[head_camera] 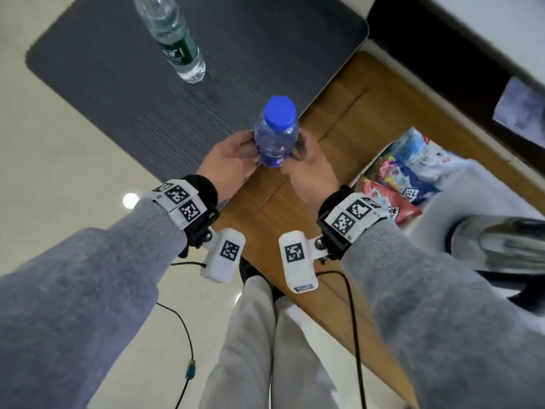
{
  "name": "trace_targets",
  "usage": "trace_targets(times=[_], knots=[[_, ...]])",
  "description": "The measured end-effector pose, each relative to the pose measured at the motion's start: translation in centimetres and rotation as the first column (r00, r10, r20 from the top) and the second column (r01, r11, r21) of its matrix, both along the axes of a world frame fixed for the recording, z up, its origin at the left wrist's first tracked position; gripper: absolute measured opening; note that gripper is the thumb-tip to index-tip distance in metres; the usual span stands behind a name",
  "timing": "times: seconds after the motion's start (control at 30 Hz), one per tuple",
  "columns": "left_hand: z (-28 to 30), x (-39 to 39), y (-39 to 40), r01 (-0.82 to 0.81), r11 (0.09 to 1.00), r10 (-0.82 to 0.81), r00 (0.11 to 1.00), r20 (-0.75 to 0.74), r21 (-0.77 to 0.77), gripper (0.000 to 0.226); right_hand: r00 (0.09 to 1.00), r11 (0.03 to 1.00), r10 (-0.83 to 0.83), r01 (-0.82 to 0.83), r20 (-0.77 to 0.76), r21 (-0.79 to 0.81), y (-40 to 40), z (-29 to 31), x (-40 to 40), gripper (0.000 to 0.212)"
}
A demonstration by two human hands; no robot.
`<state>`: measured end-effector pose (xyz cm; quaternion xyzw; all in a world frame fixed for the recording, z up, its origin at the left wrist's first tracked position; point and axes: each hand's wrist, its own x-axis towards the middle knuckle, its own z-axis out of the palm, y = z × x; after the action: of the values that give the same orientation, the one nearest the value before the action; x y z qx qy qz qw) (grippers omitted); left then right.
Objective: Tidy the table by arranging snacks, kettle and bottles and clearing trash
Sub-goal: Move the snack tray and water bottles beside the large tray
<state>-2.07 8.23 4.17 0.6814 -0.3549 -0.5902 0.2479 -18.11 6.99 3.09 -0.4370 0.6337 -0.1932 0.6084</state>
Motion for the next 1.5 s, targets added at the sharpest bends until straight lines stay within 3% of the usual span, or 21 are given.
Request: trace_targets(times=[0.1, 0.23, 0.4, 0.7, 1.03, 1.37, 1.5], knots=[[-0.4, 1.5, 0.0, -0.011, 1.0, 0.012, 1.0, -0.025, 0.015, 0.049, 1.0, 1.0, 0.0, 0.0, 0.022, 0.001, 0.0, -0.4, 1.4, 0.065], [-1.7, 3.7, -0.9, -0.05, 0.994, 0.057, 0.996, -0.066, 0.095, 0.058, 0.999, 0.999, 0.047, -0.047, 0.019, 0.004, -1.1, -0.8, 3.3, 0.067], [-2.7, 5.7, -2.7, -0.073, 0.99, 0.083, 0.993, -0.083, 0.117, 0.058, 0.994, 0.995, 0.089, -0.091, 0.063, 0.028, -3.3, -1.3, 5.6, 0.081], [-5.1, 10.3, -4.8, 0.023, 0.982, -0.022, 1.0, -0.005, 0.186, 0.065, 0.989, 0.984, 0.146, -0.147, 0.021, 0.102, -6.8, -3.0, 9.5, 0.064], [-7.1, 13.1, -6.9, 0.029, 0.965, -0.036, 0.999, 0.024, 0.26, 0.063, 0.99, 0.978, 0.142, -0.143, 0.012, 0.153, -8.5, -4.4, 12.6, 0.069], [-7.0, 13.0, -7.0, -0.074, 0.966, 0.095, 0.993, -0.075, 0.25, 0.063, 0.997, 0.986, -0.038, 0.048, -0.069, 0.161, -9.3, -2.6, 10.5, 0.037], [-5.1, 13.0, -6.4, -0.209, 0.959, 0.242, 0.955, -0.17, 0.192, 0.052, 0.991, 0.977, -0.135, 0.132, 0.007, 0.168, -9.3, -1.1, 9.7, 0.017]])
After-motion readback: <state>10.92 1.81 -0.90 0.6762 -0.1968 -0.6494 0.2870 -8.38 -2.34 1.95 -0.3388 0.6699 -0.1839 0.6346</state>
